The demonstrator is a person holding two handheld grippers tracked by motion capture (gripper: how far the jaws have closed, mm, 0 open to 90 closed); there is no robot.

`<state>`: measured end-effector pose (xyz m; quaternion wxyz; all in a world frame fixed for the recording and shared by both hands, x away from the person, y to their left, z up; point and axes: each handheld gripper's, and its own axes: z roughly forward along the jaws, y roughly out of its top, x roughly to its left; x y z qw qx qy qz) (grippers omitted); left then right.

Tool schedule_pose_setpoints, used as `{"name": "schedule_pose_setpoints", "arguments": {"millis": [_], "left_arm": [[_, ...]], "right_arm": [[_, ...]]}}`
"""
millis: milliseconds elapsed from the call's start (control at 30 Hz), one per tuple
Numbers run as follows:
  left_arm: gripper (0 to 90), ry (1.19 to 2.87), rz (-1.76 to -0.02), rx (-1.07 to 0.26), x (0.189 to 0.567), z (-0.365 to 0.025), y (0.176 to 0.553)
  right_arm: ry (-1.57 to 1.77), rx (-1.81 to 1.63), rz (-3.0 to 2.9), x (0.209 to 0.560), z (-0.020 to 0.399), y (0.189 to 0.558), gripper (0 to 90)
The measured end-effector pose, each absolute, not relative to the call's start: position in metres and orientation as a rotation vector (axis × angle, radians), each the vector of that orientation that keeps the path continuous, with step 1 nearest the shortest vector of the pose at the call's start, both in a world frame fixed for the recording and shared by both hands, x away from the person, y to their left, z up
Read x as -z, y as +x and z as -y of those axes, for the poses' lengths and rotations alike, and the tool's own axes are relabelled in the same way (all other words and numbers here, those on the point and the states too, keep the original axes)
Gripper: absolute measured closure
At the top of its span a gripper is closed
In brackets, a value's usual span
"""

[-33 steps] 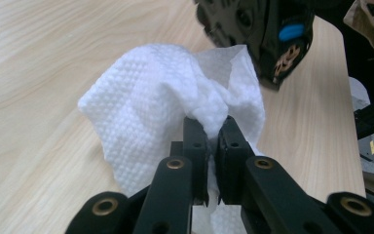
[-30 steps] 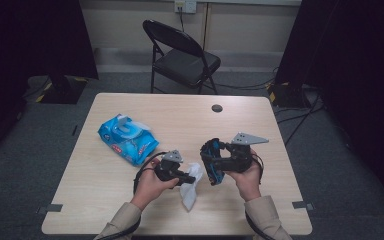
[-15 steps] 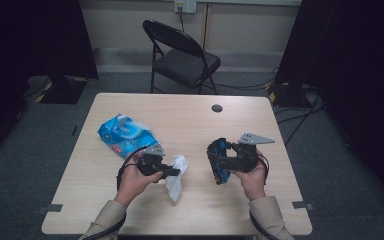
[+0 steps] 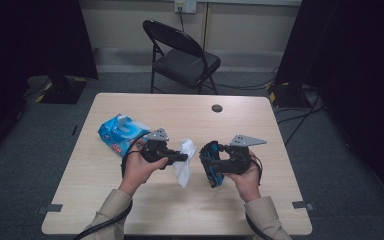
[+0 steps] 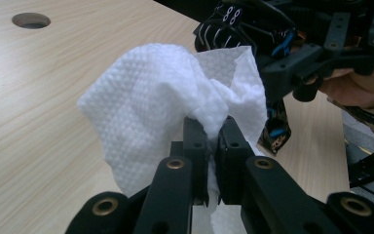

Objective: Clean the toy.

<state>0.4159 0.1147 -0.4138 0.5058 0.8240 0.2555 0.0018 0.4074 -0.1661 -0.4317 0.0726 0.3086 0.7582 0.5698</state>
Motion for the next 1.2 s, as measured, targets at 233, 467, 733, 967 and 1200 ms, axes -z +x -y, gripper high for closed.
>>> {"name": "schedule_pose_setpoints", "arguments": {"millis": [233, 467, 733, 967, 1200], "left_arm": [[85.2, 1.991, -0.596, 0.015, 0.419, -0.1, 0.417], [85.1, 1.996, -0.595, 0.014, 0.419, -0.098, 0.417], [85.1, 2.0, -0.595, 0.031, 0.429, -0.093, 0.414], [85.1, 2.016, -0.586, 0.057, 0.439, -0.088, 0.409], [84.9, 2.031, -0.582, 0.075, 0.45, -0.083, 0.404]], "right_arm": [[0.887, -1.711, -2.316, 0.432, 0.155, 0.405, 25.6], [0.887, -1.722, -2.317, 0.433, 0.154, 0.405, 25.6], [0.879, -1.749, -2.32, 0.432, 0.15, 0.404, 25.6], [0.865, -1.764, -2.323, 0.429, 0.147, 0.403, 25.6], [0.872, -1.781, -2.31, 0.428, 0.147, 0.403, 25.6]]}}
